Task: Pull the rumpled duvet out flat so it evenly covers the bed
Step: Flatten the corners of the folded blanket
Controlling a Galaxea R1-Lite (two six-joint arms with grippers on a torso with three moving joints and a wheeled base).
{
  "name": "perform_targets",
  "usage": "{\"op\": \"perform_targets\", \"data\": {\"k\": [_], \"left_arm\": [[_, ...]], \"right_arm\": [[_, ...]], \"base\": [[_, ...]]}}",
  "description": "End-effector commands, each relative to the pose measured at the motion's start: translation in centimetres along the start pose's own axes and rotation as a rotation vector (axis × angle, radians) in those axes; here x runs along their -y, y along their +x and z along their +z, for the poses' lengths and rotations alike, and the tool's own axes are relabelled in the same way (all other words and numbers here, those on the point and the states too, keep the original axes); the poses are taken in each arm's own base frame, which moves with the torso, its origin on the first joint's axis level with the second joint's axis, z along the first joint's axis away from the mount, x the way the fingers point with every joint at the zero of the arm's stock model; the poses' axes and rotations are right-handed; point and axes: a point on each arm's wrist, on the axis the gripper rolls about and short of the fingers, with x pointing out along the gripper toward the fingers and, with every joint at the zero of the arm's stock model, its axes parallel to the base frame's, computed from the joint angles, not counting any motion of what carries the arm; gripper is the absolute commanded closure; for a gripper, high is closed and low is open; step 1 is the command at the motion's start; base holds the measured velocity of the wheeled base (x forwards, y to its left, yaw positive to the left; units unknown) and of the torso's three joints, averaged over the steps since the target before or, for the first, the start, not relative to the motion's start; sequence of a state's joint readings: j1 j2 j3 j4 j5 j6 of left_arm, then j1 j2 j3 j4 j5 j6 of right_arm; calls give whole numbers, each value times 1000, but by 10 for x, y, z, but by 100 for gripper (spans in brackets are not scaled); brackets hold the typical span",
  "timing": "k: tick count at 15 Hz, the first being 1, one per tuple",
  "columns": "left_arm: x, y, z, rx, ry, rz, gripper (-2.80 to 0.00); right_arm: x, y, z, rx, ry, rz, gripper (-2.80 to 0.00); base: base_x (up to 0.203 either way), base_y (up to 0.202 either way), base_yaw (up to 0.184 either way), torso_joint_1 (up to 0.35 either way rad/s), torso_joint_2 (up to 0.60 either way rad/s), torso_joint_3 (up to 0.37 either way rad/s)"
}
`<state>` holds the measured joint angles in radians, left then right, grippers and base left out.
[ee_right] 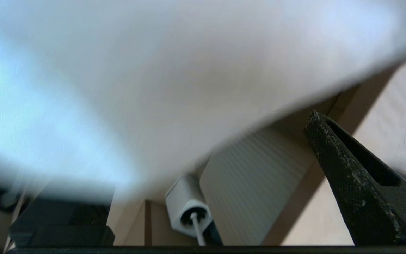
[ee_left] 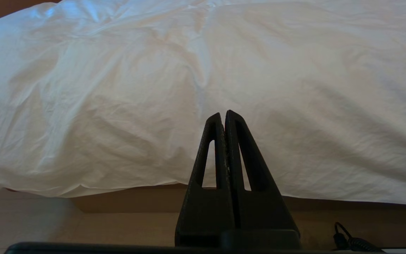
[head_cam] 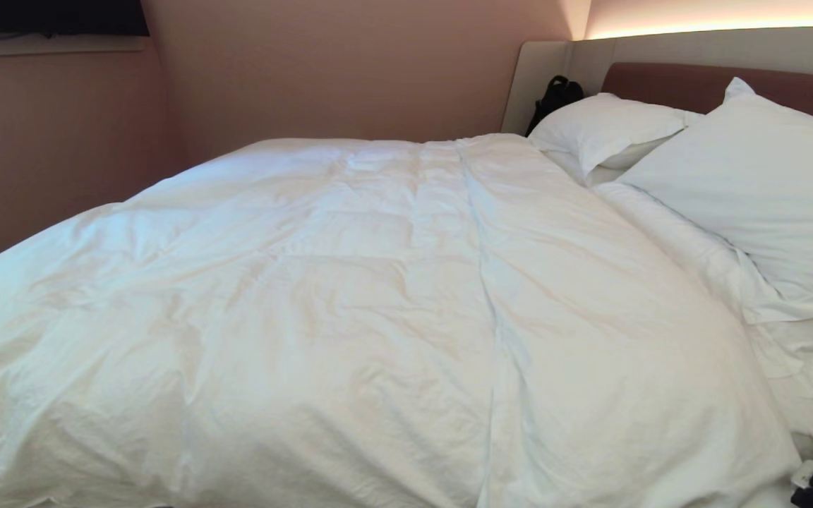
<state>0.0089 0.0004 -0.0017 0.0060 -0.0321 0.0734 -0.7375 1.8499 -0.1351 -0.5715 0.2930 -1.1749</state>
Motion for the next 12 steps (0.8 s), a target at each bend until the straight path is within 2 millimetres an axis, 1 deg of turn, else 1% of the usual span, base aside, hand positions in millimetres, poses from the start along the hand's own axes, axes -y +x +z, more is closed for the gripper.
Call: {"op": "perform_targets", "data": {"k": [1,6,8,10,12], "left_arm": [[0,0,0,0,0,0,0],[0,0,0,0,0,0,0],[0,0,0,0,0,0,0],[0,0,0,0,0,0,0],[0,0,0,0,0,0,0]], "right_arm": [[13,13,6,59,-22,-100,-280],[4,9,6,78,-27,-121,-280],[4,8,6,92,-11,-134,-280],[3,7,8,143,-4,-128,-280],[3,7,8,146,-2,-128,-280]], "base": [[0,0,0,0,0,0],[0,0,0,0,0,0],[0,0,0,0,0,0],[0,0,0,0,0,0],[0,0,0,0,0,0]]}}
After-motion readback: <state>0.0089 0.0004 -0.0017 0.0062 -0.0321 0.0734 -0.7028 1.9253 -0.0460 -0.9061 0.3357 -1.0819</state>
